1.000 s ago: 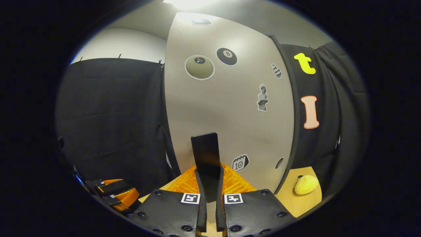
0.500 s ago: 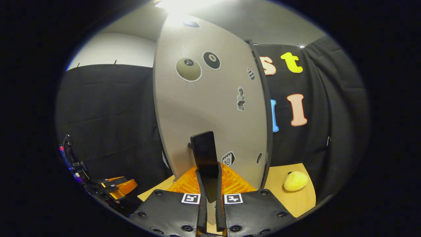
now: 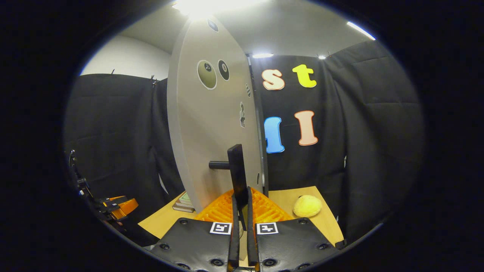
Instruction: Open the cabinet door with the right hand, grasp the bottle in the cabinet with the left hand and place it on the coaster, then close the cabinet door with the right hand.
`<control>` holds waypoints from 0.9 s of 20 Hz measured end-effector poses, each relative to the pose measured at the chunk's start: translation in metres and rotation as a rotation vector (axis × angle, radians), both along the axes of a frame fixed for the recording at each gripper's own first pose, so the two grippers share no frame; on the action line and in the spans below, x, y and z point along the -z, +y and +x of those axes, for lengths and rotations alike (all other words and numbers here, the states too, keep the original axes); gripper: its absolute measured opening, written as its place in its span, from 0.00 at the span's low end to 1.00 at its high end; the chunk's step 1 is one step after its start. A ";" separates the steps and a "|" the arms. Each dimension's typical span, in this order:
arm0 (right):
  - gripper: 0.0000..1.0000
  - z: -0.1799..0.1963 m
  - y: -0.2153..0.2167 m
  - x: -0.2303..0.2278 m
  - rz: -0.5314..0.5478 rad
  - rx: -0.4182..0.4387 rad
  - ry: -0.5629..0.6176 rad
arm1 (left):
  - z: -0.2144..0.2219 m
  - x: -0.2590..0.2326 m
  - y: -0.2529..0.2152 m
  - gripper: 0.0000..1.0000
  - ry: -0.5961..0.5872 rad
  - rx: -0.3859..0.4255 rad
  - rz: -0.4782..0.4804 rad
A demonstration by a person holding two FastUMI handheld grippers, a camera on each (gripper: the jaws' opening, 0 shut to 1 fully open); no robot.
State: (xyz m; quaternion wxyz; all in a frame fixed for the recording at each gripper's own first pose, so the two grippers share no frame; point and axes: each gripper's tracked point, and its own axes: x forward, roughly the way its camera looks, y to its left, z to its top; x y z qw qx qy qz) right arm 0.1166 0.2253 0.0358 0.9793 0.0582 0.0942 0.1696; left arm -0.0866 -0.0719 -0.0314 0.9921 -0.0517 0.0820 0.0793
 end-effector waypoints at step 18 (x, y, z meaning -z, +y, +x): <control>0.03 -0.046 -0.038 0.005 0.015 0.332 -0.016 | 0.048 -0.001 0.050 0.82 -0.019 0.233 -0.060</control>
